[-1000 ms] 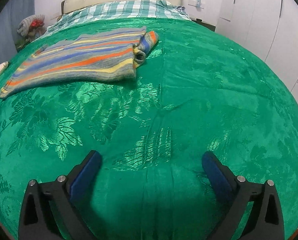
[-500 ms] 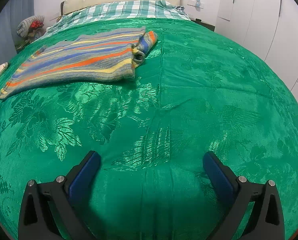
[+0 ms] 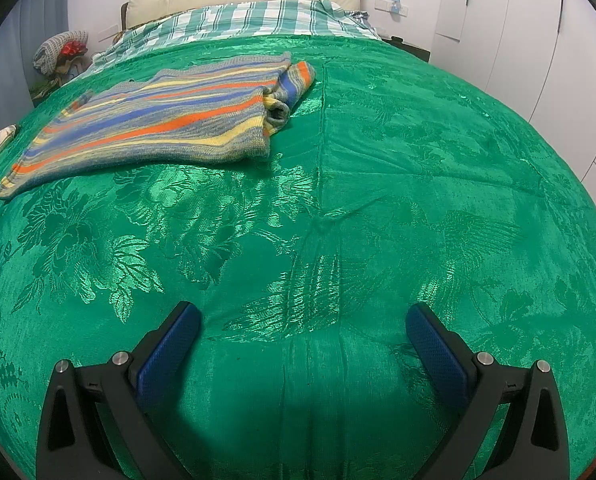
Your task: Fold small clothes
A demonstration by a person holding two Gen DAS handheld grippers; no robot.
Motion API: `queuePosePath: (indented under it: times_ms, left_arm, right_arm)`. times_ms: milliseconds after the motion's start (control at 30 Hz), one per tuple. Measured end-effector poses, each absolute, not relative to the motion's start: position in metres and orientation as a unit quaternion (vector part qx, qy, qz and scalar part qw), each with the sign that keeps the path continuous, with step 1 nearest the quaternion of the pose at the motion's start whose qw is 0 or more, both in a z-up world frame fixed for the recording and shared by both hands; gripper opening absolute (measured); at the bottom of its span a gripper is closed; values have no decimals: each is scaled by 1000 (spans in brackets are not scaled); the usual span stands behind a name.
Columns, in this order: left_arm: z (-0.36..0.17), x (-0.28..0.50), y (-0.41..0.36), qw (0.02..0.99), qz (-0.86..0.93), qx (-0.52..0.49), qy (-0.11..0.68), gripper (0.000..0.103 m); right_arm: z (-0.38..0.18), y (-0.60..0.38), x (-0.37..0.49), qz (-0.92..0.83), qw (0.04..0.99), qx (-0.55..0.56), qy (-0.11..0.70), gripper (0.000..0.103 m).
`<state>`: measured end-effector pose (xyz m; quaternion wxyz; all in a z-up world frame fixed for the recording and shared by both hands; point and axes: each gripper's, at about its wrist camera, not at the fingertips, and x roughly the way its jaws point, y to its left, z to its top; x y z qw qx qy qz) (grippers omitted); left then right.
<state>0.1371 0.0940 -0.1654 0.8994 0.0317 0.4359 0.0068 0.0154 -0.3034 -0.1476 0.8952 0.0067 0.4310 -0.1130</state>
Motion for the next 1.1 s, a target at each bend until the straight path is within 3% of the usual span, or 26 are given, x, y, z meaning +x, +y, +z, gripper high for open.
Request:
queuePosePath:
  times_ms: [233,367,633,800,933,967,1067,1100]
  left_arm:
    - [-159,133,92,893,2,43,448,101]
    - [-135,116,63,894,-21,82,440,92]
    - [-90,101,-132,869,-293,180,355,91]
    - [-116,135,-254,835,-355,242,343,91]
    - [-145,164,-293,833,-327,269,355,88]
    - [-147,167,-297,833,-334,271,349,80]
    - [-143,165,-307,826,-349,284,339,22]
    - [-140,167,-303,830,-346,280,335,13]
  right_arm:
    - [-147,-306,18,-111,891,17,440,102]
    - [-141,-311,20,-95,884,26,457,102]
    - [-85,-362,62,-21,901,107,420,101]
    - [-71,-412,172,56,878,193,435,97]
    - [-91,-427,254,76,848,218,477,90]
    - [-98,-429,271,79,840,225,488,89]
    - [-119,-424,308,105,814,270,503,86]
    - [-123,-421,311,110,811,277,503,70]
